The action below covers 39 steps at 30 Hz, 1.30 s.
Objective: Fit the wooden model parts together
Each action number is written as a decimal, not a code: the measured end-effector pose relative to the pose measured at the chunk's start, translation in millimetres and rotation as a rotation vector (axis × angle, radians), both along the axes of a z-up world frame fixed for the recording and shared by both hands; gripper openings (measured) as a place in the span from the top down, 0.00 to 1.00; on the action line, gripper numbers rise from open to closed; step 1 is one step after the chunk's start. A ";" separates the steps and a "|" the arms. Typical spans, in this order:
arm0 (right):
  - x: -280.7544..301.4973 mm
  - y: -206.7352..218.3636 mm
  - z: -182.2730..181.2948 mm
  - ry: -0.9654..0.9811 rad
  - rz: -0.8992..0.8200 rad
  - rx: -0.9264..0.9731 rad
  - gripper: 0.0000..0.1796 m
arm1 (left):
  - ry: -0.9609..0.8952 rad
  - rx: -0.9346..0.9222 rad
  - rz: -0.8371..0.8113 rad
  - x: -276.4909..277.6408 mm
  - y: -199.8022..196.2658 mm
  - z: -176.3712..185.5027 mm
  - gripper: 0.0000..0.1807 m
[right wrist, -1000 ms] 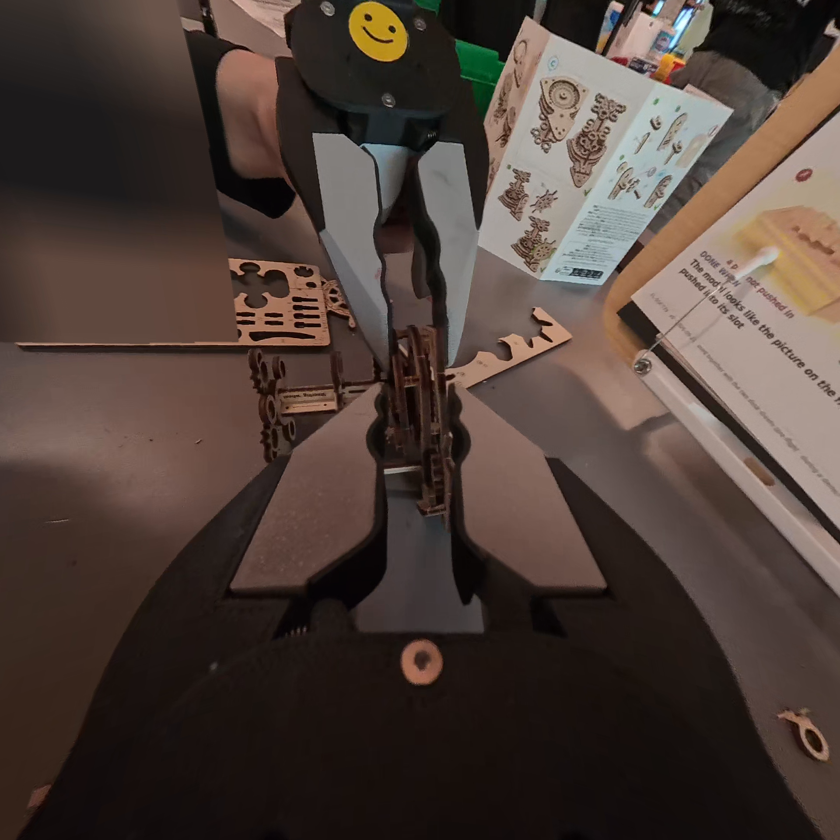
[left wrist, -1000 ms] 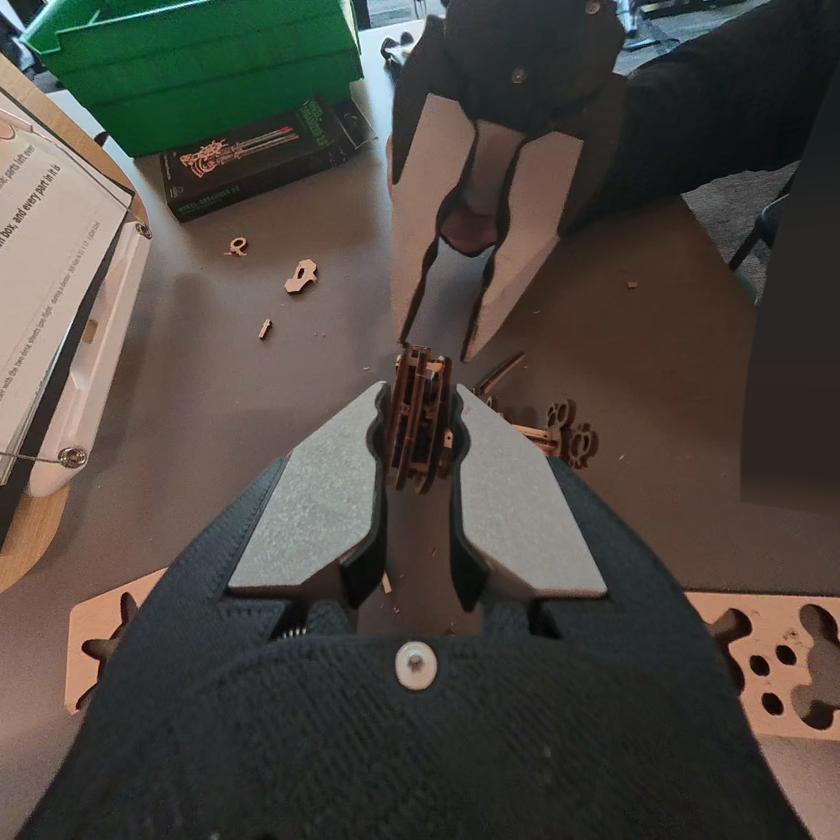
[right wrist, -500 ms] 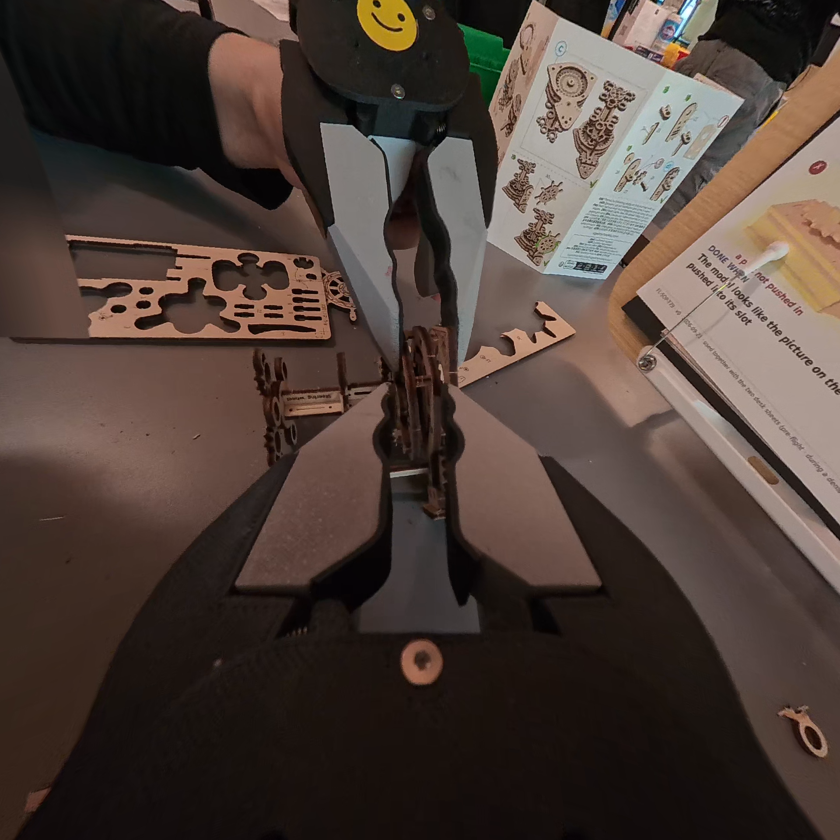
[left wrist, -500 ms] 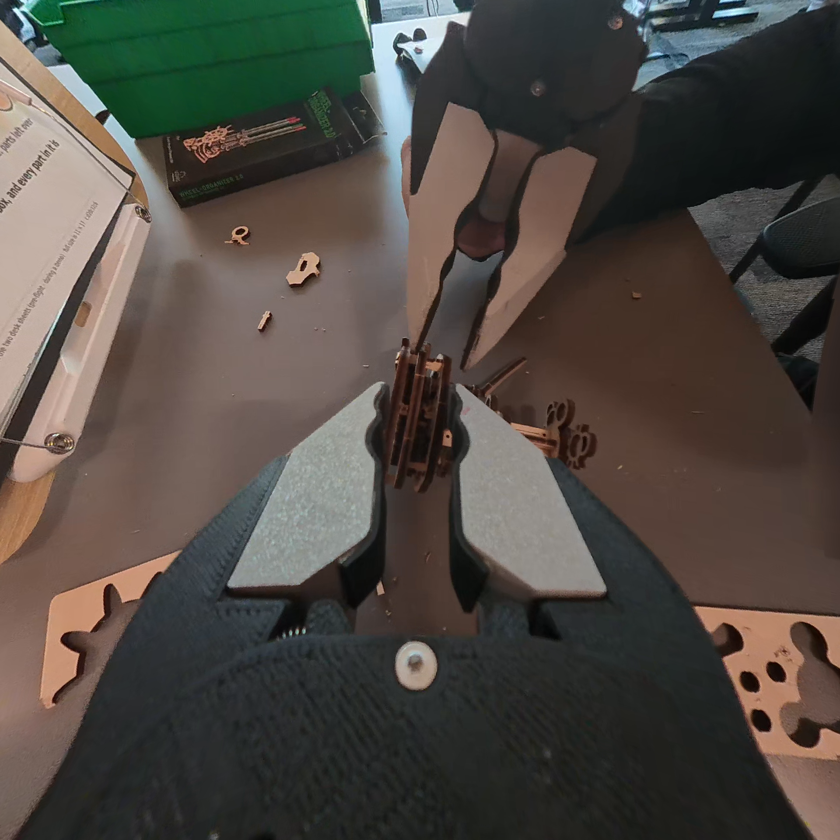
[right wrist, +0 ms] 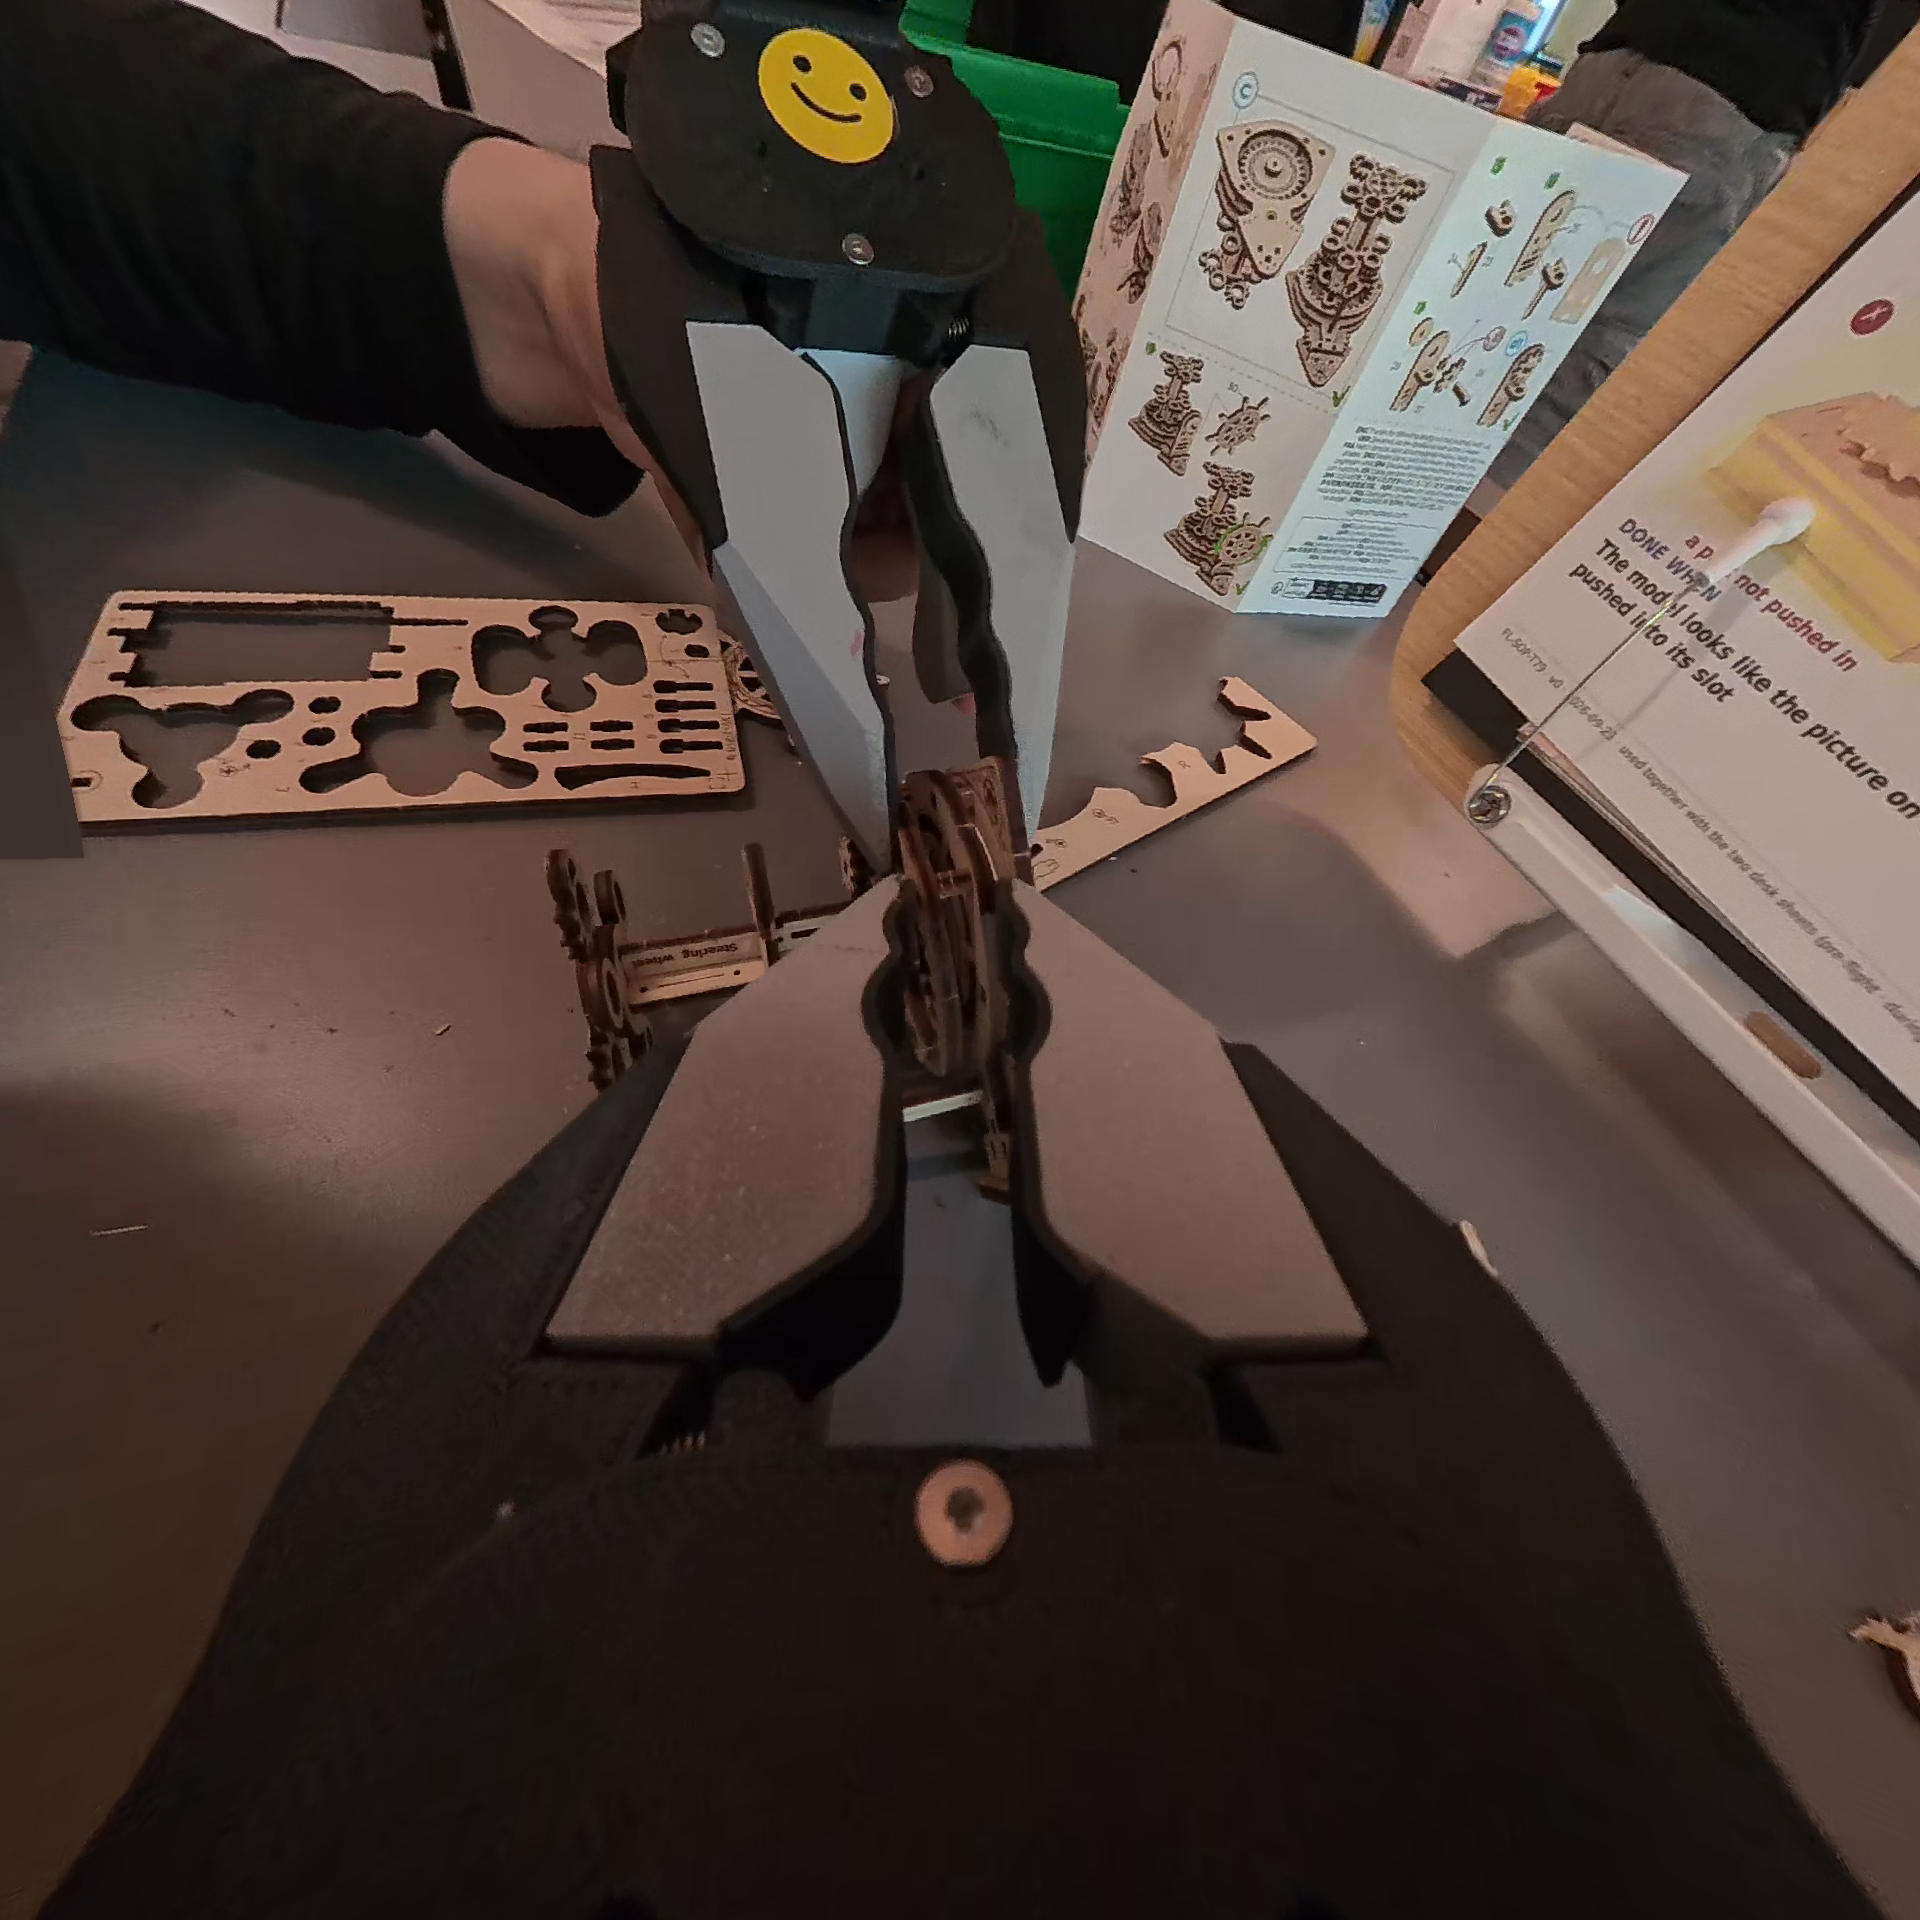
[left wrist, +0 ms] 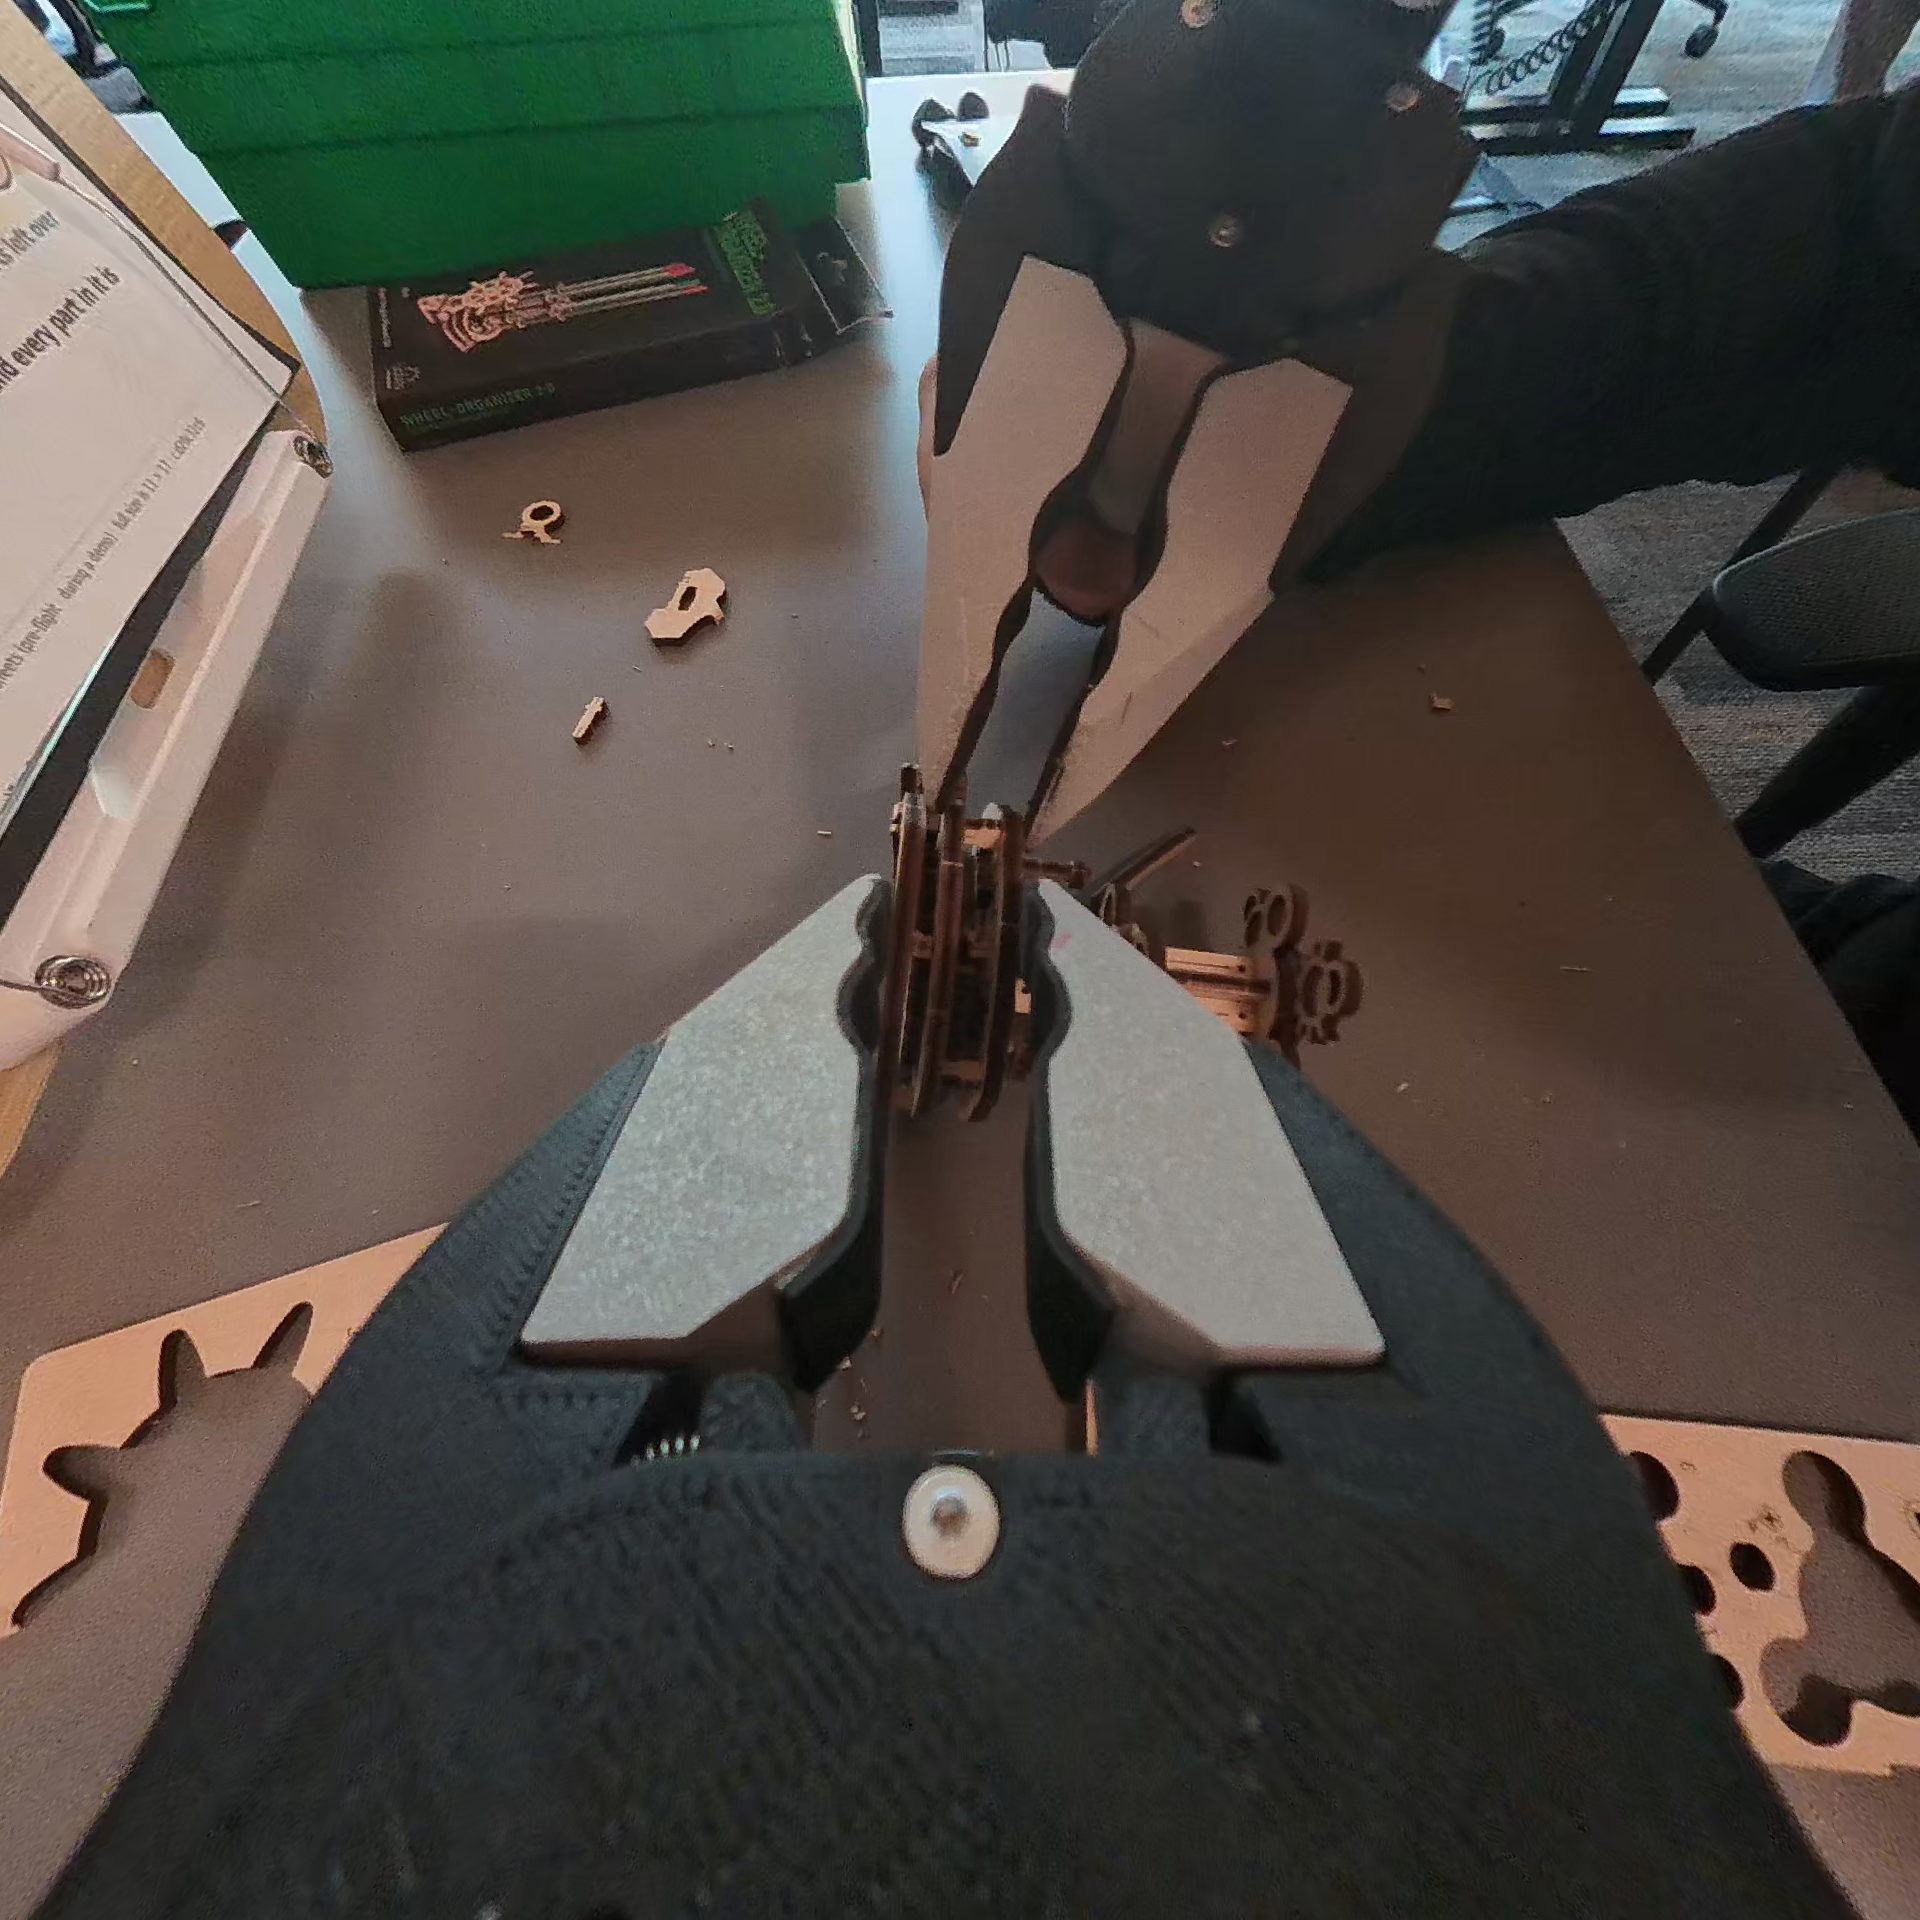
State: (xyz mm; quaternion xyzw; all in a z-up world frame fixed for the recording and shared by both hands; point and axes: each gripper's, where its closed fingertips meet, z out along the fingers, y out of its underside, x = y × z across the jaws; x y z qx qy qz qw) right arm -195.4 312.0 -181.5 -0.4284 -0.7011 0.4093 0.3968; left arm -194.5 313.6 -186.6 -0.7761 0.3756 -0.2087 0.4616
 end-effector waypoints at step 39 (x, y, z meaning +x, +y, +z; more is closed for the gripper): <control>-5.9 -3.9 -1.2 -0.186 0.306 0.041 0.95 | -0.137 -0.062 -0.041 -3.0 -3.7 -0.5 0.87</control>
